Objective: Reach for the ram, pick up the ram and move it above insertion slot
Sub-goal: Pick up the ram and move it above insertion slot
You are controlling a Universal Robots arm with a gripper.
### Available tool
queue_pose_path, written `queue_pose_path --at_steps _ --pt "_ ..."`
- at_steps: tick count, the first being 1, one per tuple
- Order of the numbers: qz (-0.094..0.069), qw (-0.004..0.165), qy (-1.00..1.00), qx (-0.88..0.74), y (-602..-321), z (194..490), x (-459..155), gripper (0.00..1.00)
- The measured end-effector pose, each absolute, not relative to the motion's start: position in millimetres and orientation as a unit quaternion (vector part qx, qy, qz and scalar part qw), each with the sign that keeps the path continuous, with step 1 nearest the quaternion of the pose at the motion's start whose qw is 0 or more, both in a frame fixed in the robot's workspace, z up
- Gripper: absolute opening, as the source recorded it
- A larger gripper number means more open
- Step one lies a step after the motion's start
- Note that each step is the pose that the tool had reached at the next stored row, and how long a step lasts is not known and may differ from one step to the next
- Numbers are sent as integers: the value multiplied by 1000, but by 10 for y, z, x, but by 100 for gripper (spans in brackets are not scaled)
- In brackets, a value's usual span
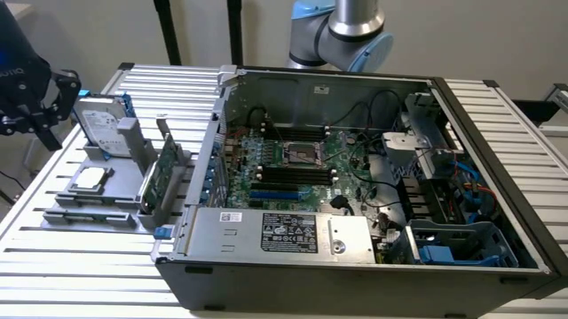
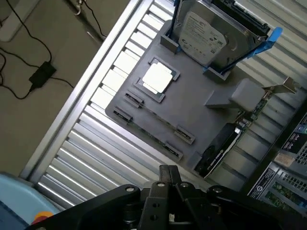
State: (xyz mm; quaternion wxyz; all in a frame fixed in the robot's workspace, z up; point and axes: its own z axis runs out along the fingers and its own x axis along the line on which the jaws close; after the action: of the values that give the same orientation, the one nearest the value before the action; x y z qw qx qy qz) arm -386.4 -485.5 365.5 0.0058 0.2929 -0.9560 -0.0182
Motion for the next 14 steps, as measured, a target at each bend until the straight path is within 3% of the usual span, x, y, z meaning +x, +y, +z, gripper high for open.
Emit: queue_pose_path --at_steps 14 --pt "-17 8 -911 412 -4856 3615 -3863 11"
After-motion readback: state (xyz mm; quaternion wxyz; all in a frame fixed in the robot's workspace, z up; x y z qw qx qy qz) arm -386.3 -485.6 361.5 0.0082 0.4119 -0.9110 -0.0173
